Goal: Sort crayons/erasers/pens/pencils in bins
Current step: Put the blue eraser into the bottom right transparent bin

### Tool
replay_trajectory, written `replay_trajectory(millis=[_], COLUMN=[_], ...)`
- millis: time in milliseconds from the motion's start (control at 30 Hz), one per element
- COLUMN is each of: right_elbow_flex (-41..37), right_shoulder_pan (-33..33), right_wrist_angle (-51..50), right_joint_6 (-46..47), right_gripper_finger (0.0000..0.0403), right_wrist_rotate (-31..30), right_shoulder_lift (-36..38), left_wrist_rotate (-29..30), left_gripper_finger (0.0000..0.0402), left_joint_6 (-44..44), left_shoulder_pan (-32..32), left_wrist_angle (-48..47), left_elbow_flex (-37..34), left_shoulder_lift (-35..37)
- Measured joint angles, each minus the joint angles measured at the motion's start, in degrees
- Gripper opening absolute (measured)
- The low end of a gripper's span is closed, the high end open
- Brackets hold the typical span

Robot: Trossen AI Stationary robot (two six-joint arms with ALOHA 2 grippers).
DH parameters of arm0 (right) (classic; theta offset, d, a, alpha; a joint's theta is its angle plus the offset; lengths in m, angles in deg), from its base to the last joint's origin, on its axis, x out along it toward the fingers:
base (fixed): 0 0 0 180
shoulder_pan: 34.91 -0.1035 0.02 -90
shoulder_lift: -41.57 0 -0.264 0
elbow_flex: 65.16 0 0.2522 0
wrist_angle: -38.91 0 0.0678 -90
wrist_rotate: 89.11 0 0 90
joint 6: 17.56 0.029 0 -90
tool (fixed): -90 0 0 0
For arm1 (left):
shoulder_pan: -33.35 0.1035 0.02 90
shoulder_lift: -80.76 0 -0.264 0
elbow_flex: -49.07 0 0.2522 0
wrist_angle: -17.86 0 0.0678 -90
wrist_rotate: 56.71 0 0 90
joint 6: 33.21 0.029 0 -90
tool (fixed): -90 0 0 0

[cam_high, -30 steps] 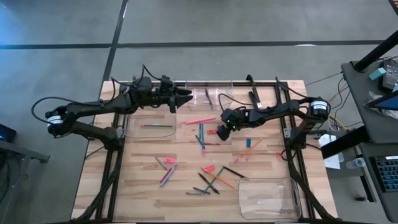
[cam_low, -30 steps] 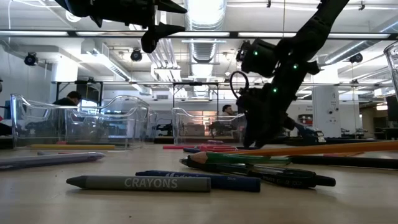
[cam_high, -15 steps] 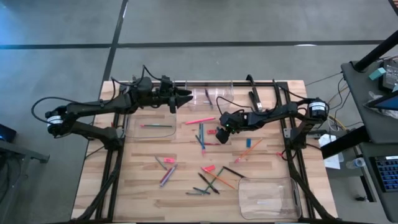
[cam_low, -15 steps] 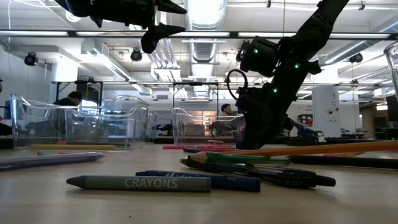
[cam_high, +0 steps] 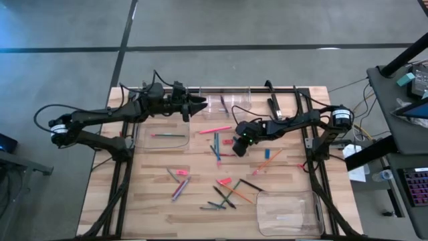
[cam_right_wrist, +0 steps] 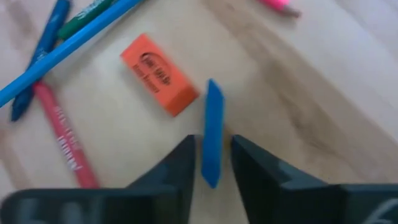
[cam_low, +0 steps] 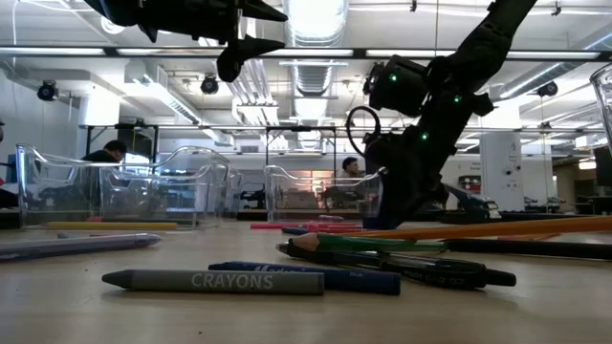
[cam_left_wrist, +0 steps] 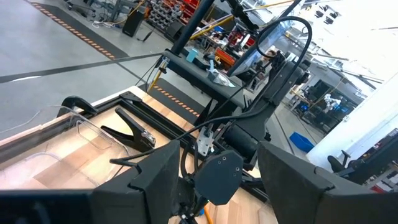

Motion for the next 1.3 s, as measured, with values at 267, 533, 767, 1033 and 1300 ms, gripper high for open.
replay_trajectory(millis=[267,533,767,1033,1300], right_elbow_flex=[-0.44,-0.28,-0.24,-0.15,-0.19], right_shoulder_pan=[-0.03,-1.22,-8.97,-25.90,-43.91], right_wrist_angle=[-3.91,-14.56,-15.14,-18.17,-25.59], right_joint_6=[-0.11,-2.70,-0.12,9.71,14.35], right_gripper_finger=[0.0018,0.0015,0.0014,0.0014,0.0013], right_wrist_rotate=[4.17,9.46,14.55,12.88,13.09], right_shoulder_lift=[5.48,21.98,37.47,42.54,37.07], left_wrist_rotate=[0.01,0.00,0.01,0.02,0.02], left_gripper_finger=[0.0200,0.0200,0.0200,0.0200,0.0200], left_joint_6=[-0.10,-0.12,-0.09,-0.04,-0.02], left_shoulder_pan=[-0.02,-0.02,-0.02,-0.02,-0.02], left_wrist_angle=[-0.01,-0.02,-0.02,-0.02,-0.04], left_elbow_flex=[0.00,0.00,0.00,0.00,0.00], left_shoulder_lift=[0.00,0.02,0.02,0.02,0.02])
